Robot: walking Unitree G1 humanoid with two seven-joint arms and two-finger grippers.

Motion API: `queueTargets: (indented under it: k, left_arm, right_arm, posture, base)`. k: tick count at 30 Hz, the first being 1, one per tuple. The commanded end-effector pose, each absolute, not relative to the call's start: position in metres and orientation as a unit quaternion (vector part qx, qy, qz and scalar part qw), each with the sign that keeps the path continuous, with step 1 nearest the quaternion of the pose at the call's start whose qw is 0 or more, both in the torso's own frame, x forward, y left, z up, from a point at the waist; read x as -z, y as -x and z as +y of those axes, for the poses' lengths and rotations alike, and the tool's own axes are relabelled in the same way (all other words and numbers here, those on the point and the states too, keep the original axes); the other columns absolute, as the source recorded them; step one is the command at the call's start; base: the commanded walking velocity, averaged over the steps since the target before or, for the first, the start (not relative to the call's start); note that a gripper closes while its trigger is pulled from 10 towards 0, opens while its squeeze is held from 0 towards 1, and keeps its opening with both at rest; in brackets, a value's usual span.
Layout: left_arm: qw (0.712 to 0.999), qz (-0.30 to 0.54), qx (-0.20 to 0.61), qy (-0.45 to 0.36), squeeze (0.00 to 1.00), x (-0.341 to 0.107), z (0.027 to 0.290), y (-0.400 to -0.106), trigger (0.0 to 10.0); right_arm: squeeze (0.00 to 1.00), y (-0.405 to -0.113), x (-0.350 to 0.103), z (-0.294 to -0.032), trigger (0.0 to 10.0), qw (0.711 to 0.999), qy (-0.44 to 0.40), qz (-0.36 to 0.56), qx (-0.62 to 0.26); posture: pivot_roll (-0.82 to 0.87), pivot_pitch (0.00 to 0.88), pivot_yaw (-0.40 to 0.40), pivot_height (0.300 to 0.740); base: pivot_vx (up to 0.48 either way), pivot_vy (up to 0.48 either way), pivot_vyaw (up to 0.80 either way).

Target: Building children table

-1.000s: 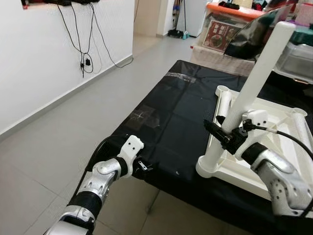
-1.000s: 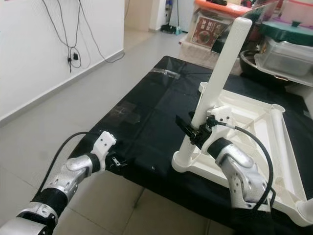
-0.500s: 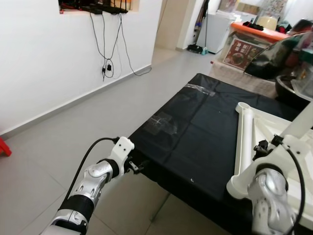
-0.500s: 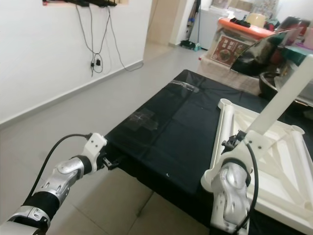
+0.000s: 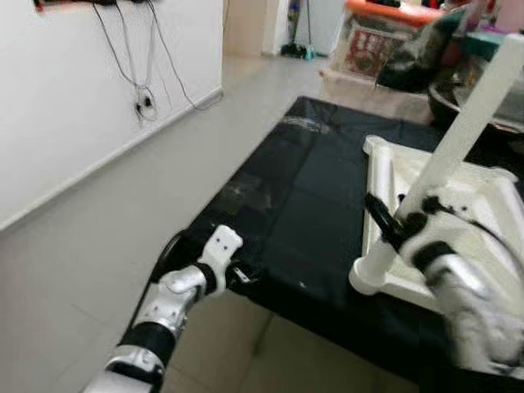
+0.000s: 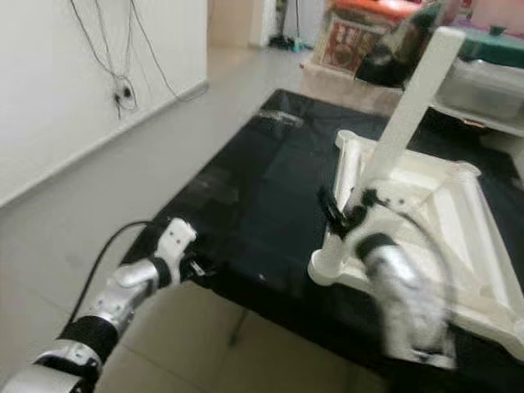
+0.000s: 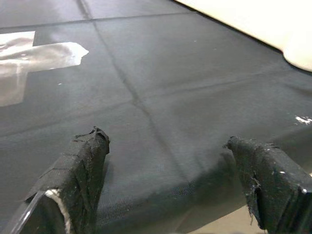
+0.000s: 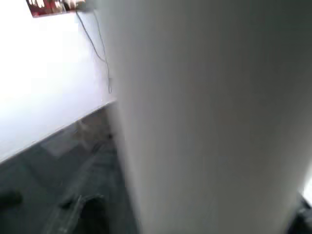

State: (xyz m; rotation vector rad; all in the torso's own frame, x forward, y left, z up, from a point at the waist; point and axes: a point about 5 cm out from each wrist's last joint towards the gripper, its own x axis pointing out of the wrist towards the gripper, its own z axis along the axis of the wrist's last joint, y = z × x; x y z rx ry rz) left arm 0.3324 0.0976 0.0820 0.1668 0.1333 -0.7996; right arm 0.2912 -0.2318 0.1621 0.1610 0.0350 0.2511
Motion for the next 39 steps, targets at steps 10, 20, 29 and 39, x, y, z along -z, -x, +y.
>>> queueTargets:
  k: [10,20,29,39]
  left_arm:
    - [0.917,0.071,0.385,-0.082,0.0,-0.076,0.102,-0.327,10.0]
    - [0.911,0.074,0.397,-0.085,0.0,-0.078,0.098,-0.33,10.0]
    - [0.914,0.082,0.388,-0.083,0.0,-0.07,0.108,-0.322,10.0]
    - [0.914,0.09,0.387,-0.084,0.0,-0.066,0.113,-0.319,10.0]
  right_arm:
    - [0.0,-0.258,-0.094,-0.264,0.0,0.904,-0.148,0.161,0.367]
    - [1.0,-0.255,-0.174,-0.199,10.0,0.986,-0.075,-0.053,0.136]
    - [1.0,-0.203,-0.187,-0.179,10.0,0.997,-0.028,-0.03,0.061]
    - [1.0,-0.164,-0.144,-0.217,10.0,0.983,0.055,0.149,0.093]
  posture:
    - [0.15,0.0,-0.141,0.74]
    - [0.1,0.0,-0.113,0.74]
    - [0.1,0.0,-0.128,0.74]
    - [0.07,0.0,-0.114,0.74]
  base:
    - [0.0,0.0,0.0]
    - [0.0,0.0,0.0]
    - [0.0,0.0,0.0]
    - [0.0,0.0,0.0]
